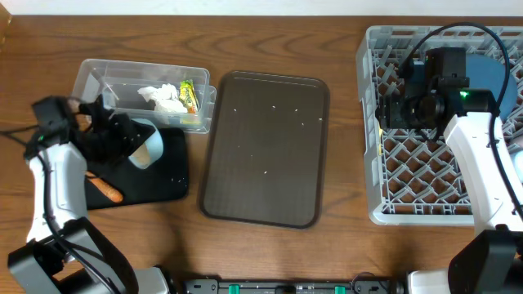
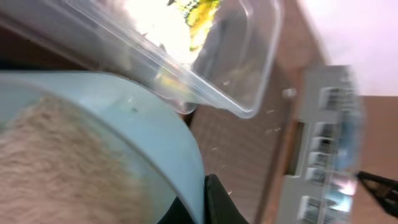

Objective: Sort waste into correct bins and load items into the dishwasher rack
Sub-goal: 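Lift the light-blue bowl and carry it left over the black tray, then tip the bowl with the left gripper to pour rice onto the black tray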

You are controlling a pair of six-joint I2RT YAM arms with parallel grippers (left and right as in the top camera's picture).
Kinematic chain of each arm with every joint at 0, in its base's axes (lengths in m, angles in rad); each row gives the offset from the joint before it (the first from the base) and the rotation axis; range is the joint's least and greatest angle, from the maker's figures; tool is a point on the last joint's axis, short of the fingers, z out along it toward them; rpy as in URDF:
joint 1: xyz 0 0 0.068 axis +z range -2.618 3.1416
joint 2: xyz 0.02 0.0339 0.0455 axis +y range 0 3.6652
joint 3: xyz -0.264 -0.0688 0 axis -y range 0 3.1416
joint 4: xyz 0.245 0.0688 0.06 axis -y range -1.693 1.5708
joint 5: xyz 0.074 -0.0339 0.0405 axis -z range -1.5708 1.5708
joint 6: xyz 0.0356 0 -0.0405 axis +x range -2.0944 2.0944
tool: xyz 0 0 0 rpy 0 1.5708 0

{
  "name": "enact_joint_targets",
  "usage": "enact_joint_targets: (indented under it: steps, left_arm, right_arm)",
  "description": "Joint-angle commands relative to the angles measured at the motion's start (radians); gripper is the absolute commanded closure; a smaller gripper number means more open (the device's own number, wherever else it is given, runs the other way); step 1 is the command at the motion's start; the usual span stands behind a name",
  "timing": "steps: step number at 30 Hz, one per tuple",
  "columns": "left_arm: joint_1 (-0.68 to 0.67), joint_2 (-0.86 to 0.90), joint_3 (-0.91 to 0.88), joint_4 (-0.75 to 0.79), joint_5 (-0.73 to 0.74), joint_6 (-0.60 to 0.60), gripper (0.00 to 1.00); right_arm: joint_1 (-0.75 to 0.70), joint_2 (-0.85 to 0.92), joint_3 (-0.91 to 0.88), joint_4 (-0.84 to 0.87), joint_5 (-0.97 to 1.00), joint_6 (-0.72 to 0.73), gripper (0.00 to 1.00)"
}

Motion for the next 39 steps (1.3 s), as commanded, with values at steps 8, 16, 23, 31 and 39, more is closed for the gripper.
enact_joint_targets:
  steps: [8, 16, 23, 31, 39]
  left_arm:
    - [0.147, 0.001, -0.214, 0.247, 0.574, 0.087, 0.94]
    - [0.172, 0.001, -0.235, 0.25, 0.678, 0.174, 0.94]
    - [0.172, 0.001, -0.235, 0.257, 0.678, 0.174, 0.94]
    - [0.172, 0.001, -0.235, 0.26, 0.678, 0.173, 0.94]
    - [0.172, 0.001, -0.235, 0.261, 0.678, 0.174, 0.94]
  right_arm:
    - [0.001, -0.002, 0.001, -0.001, -0.007, 0.01, 0.32]
    - [0.001, -0.002, 0.001, 0.0, -0.007, 0.01, 0.32]
    - [0.001, -0.002, 0.001, 0.0, -0.007, 0.01, 0.31]
    - [0.001, -0.002, 0.001, 0.0, -0.007, 0.01, 0.32]
    - [0.001, -0.002, 0.001, 0.0, -0.007, 0.01, 0.31]
